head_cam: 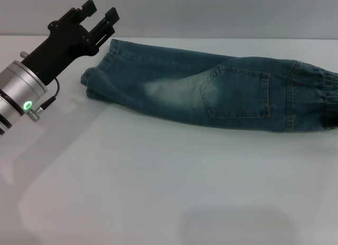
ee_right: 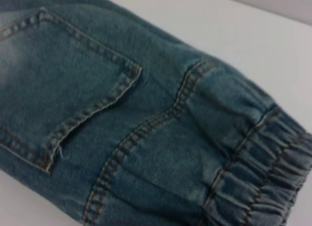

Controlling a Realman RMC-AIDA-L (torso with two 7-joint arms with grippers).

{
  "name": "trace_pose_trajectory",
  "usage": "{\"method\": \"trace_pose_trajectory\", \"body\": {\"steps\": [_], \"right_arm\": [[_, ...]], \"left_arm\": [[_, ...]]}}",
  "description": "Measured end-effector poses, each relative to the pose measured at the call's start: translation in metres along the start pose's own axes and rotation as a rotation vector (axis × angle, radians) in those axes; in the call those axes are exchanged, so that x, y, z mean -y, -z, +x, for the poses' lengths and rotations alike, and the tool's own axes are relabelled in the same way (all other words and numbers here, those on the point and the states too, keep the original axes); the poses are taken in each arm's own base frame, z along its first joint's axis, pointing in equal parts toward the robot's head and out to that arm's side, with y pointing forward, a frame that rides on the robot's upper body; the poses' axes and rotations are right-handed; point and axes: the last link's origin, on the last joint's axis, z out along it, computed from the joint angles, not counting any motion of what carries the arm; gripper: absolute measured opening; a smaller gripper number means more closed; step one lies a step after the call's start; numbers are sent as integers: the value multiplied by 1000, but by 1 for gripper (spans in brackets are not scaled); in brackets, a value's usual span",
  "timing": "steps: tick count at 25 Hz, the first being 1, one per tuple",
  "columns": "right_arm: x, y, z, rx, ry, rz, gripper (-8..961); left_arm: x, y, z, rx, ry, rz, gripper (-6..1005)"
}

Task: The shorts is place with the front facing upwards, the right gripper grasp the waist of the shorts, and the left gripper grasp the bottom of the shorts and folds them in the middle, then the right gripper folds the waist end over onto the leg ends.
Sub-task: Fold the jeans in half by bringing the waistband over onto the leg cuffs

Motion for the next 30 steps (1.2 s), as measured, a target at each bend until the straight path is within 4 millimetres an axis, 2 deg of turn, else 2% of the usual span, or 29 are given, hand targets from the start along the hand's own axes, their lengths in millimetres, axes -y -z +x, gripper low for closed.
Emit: {"method": "trace_pose_trajectory", "body": {"steps": [5,16,18,30], "right_arm": [[-4,-6,0,14,6,2,737],[-9,-2,-11,43,21,-8,729],[-9,-2,-12,45,22,-9,727],[-14,-7,-18,172,20,-19,713]], "left_arm": [[0,0,-1,1,-9,0,608],[0,2,-4,-1,-21,21,658],[1,3,-4,-5,-17,27,830],[2,4,-7,3,-5,47,832]]}}
